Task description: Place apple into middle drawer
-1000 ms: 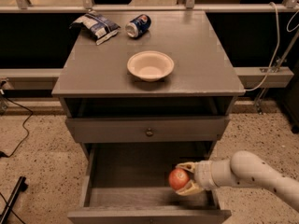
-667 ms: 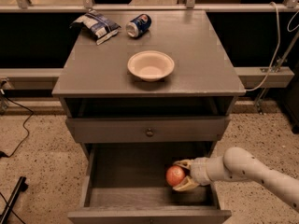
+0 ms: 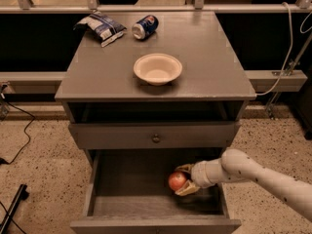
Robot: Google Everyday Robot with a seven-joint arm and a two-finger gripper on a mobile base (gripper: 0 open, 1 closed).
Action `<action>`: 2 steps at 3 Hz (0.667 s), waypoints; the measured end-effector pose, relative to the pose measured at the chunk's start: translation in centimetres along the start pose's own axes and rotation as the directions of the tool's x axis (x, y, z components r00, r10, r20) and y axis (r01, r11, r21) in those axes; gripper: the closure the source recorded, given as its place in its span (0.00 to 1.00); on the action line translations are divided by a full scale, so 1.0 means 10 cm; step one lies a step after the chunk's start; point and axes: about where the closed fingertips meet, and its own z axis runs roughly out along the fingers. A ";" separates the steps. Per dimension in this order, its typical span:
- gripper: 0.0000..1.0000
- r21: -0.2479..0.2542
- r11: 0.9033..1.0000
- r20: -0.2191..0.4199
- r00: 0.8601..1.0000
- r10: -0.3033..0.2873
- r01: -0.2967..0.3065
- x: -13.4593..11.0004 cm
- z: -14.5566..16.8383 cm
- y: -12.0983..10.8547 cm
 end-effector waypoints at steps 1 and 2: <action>0.38 0.002 1.000 -0.025 1.000 0.004 -0.004 0.04 0.11 -0.01; 0.15 0.024 1.000 -0.063 0.998 -0.016 0.017 0.00 0.19 0.01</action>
Offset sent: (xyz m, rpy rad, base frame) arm 0.0008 0.0204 -0.0150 -0.1214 -0.0729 -0.0380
